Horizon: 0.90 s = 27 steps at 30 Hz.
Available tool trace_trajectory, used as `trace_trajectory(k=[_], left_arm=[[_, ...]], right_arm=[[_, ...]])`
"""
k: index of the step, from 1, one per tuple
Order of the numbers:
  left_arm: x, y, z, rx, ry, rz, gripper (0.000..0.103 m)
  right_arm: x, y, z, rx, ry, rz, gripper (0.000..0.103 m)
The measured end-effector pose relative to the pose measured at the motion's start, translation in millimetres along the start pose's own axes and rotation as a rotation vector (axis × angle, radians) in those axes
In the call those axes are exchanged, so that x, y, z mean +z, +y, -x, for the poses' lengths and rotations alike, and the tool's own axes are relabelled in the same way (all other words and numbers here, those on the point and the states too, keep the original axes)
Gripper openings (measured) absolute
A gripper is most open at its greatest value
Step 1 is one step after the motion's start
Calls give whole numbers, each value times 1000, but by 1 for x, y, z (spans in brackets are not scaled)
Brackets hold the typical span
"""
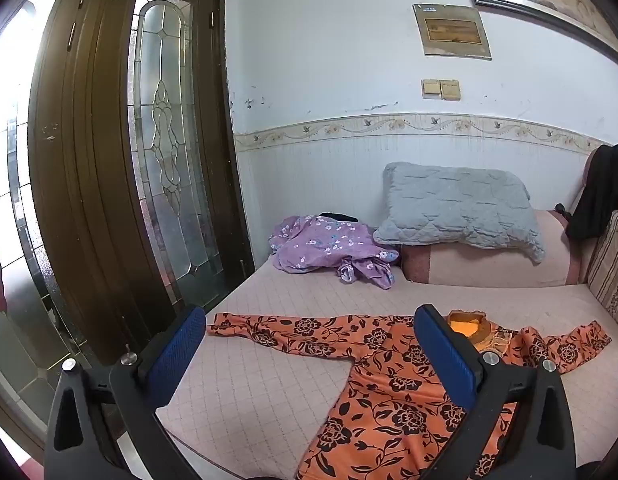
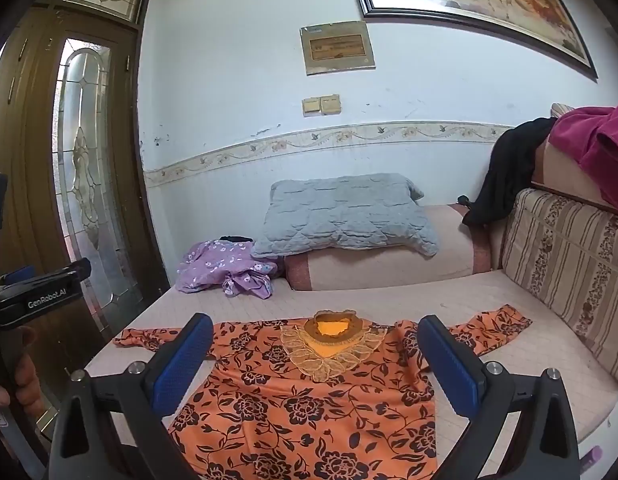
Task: Fold small clothes
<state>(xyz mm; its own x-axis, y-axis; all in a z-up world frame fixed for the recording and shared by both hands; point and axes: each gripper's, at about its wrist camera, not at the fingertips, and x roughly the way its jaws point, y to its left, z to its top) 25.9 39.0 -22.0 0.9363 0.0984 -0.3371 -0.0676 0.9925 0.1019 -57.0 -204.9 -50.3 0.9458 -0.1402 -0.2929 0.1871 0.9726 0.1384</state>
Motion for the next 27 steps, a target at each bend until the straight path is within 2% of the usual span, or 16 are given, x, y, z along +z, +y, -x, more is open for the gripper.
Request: trace_trajectory(k=[18, 27], left_arm=[[-2, 6, -8, 20, 12, 9, 103], [-4, 10, -9, 24, 16, 20, 103]], right_arm=[[-6, 3, -2, 11, 15, -4, 103], [-2, 1, -5, 20, 53, -24, 103]])
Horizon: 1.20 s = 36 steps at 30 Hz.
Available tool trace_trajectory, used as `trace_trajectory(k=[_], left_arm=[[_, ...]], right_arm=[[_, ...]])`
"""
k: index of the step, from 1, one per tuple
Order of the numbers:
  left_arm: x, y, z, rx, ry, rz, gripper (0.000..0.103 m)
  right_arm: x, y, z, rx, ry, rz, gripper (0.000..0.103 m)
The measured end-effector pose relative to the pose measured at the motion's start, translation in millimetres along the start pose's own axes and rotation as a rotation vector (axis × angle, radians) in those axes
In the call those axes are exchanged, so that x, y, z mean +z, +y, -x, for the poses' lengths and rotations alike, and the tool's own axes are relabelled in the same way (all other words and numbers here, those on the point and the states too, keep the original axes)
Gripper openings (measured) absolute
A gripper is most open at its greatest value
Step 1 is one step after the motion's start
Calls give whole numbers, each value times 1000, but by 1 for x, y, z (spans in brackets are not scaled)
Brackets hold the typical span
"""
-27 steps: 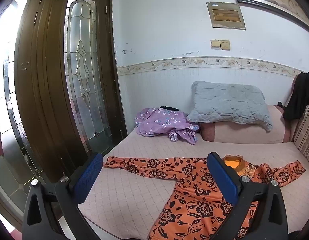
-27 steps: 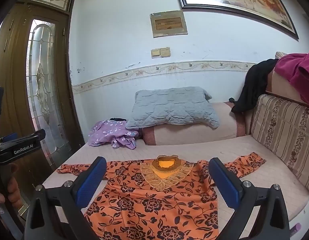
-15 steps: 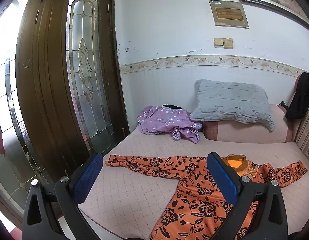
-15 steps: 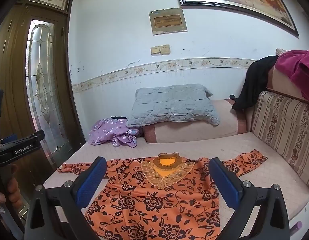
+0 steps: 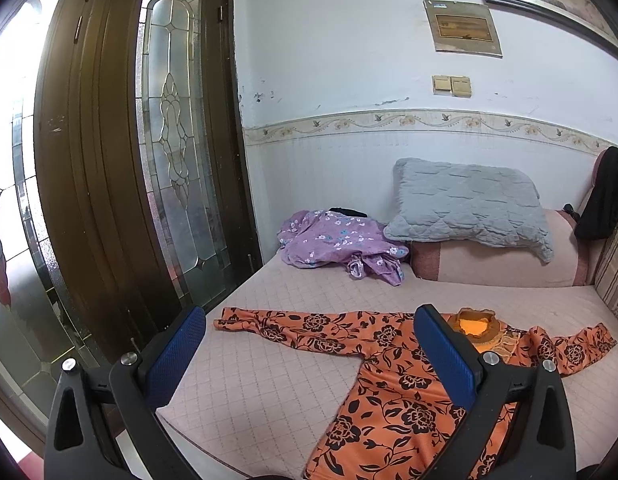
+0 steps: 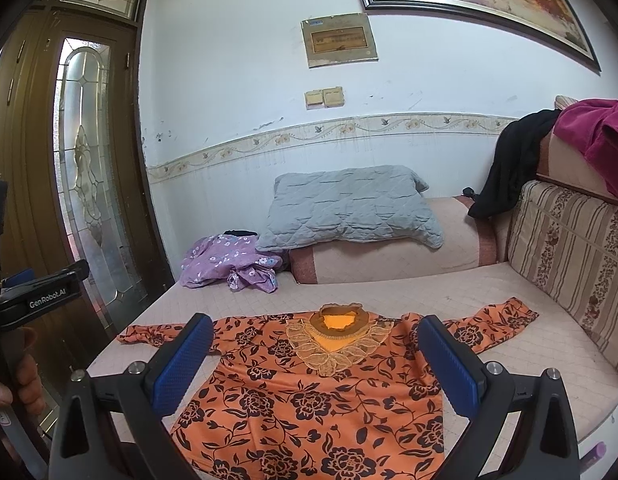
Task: Fold small clothes
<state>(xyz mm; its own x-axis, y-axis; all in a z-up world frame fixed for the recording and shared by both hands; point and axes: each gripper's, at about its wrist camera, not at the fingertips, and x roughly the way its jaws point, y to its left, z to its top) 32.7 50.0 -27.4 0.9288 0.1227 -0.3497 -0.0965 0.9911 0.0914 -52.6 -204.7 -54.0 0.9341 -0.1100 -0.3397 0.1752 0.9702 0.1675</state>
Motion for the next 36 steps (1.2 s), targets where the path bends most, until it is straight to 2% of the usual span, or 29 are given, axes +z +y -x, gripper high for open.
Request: trace_trajectory(k=[10, 13, 36], left_arm=[[-1, 1, -2, -1, 5, 1, 103], [-1, 1, -3, 1, 5, -2, 103], [0, -6, -9, -1, 7, -26, 103]], right_arm=[[0, 3, -1, 10, -31, 20, 103], [0, 2, -2, 10, -3, 16, 103], [-2, 2, -12, 12, 7, 43, 103]])
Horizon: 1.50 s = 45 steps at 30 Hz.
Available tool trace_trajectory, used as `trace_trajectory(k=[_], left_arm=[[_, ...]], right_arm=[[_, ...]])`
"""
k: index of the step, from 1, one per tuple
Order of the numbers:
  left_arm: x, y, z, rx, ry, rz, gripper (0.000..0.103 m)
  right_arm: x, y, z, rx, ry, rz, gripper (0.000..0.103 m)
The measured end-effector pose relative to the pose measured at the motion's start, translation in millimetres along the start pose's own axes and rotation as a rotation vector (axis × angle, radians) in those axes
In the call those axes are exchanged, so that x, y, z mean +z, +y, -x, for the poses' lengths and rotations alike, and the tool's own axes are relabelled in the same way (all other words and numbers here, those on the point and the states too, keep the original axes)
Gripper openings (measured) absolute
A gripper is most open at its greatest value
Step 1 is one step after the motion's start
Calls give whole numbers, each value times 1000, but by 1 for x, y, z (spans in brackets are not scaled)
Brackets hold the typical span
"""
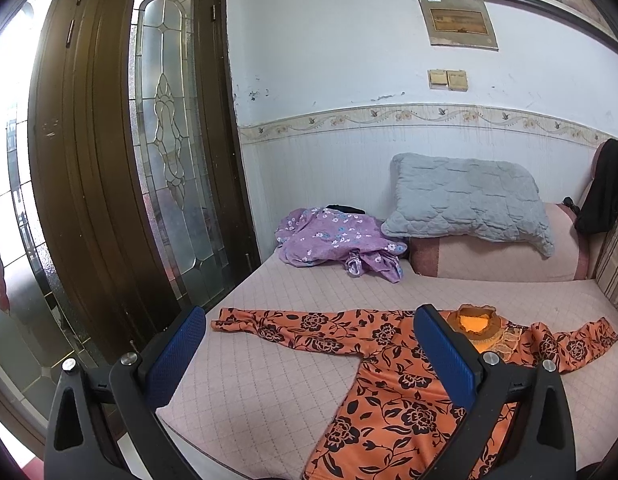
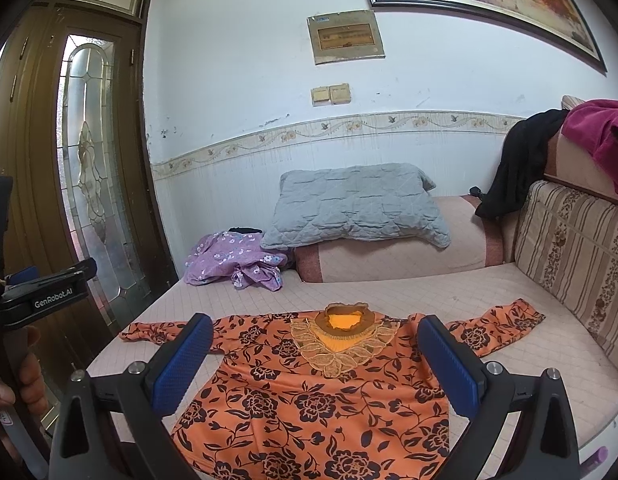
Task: Fold small clothes
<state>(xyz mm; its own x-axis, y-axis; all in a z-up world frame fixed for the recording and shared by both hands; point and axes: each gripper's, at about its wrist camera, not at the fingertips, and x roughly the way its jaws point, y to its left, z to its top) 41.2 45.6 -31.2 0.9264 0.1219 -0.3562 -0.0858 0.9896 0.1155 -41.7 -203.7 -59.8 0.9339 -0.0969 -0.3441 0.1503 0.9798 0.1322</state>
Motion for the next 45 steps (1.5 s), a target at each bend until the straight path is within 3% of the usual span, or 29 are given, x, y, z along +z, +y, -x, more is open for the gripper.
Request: trace_trajectory(k=[12, 18, 21, 25, 28, 30, 34, 35, 37, 39, 42, 45], left_arm=[[-1, -23, -20, 0, 25, -34, 103], [-14, -55, -60, -23, 84, -86, 103], [-40, -90, -115, -90, 223, -153, 103], [-110, -148, -211, -183, 540, -250, 103], [-147, -181, -247, -193, 609, -288, 103], [-156, -195, -260, -214, 608, -287, 103], [-167, -217, -287, -265, 613, -283, 103], [-171, -220, -292, -273, 621, -285, 103], [-183, -225, -306, -286, 657, -298, 103], [-185, -221, -312, -317, 668, -238, 103], [-184, -216, -318, -330, 698, -178, 103], [-185, -219, -312, -314, 650, -182, 103]], right_arm=[[-3, -12, -19, -4, 16, -17, 103], [-9, -50, -60, -6, 69, -74, 103], [-20, -98, -102, 13, 131, -168, 103], [-57, -208, -180, -53, 283, -458, 103], [-90, -309, -217, -163, 308, -725, 102], [-110, -372, -225, -215, 244, -901, 98], [-144, -445, -241, -277, 202, -1137, 82], [-149, -459, -246, -276, 195, -1142, 75], [-154, -483, -262, -306, 202, -1186, 73], [-159, -499, -282, -302, 202, -1223, 69], [-145, -510, -309, -320, 204, -1154, 67], [-137, -514, -336, -390, 246, -1038, 31]])
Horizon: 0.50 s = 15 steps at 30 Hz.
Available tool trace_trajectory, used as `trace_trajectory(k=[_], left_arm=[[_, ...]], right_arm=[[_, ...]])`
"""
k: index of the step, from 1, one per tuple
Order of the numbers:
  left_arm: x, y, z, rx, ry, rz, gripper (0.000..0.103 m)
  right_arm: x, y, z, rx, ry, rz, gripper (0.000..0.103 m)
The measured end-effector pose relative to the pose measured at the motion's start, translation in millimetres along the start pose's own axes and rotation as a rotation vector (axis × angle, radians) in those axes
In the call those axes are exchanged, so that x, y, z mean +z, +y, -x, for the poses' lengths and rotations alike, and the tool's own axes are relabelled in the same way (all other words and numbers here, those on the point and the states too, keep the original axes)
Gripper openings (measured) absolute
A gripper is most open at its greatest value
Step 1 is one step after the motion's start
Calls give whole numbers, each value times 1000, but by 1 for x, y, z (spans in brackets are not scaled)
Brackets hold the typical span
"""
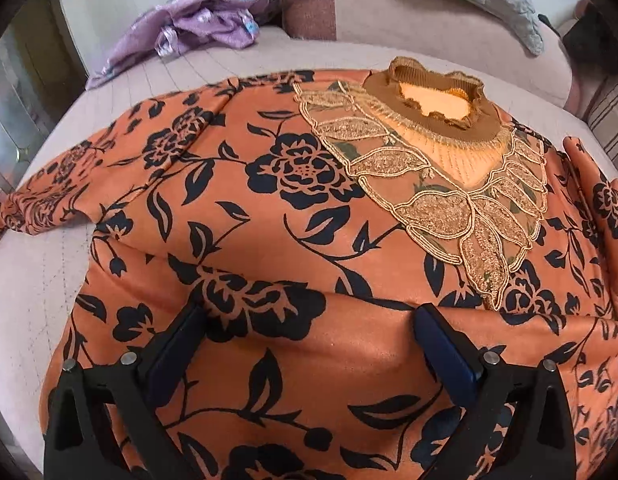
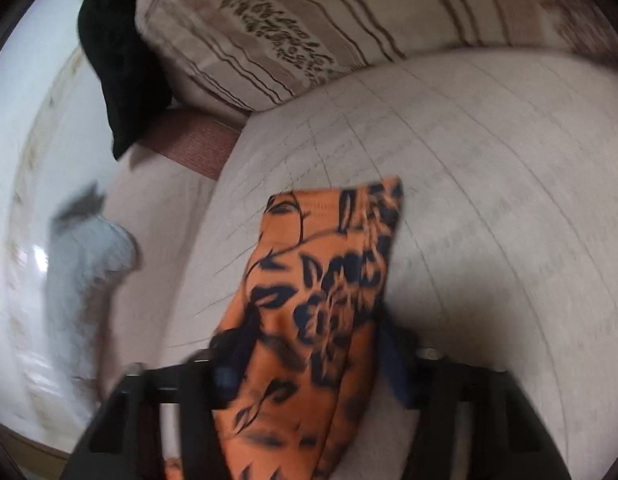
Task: Fold small clothes
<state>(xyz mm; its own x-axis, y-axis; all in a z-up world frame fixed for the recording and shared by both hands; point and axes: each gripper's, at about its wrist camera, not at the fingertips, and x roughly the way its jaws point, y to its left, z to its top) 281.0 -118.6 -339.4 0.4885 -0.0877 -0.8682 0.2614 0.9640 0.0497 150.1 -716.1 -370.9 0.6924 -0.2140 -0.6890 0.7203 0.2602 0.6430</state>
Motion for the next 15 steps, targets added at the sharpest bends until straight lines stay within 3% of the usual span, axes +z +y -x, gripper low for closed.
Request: trace_trajectory(k=[1, 2, 5, 8, 13, 15], left_arm=[[-1, -1, 1, 3, -10, -1, 103], [0, -2, 1, 3, -3, -3, 103], [3, 0, 2, -19, 23, -7, 103], [10, -1, 5, 2, 49, -47, 103], [17, 23, 55, 145, -156, -16, 103], [19, 44, 70, 180, -193, 31, 103]], right_arm=[[2, 1, -5, -19, -9, 14, 17], [3, -1, -7, -21, -9, 8, 12], [7, 2, 1, 62, -18, -20, 8], [-2, 40, 39, 195, -70, 65, 8], [-54, 135, 107, 466, -35, 195, 8], [-85, 178, 130, 561, -1, 264, 8]])
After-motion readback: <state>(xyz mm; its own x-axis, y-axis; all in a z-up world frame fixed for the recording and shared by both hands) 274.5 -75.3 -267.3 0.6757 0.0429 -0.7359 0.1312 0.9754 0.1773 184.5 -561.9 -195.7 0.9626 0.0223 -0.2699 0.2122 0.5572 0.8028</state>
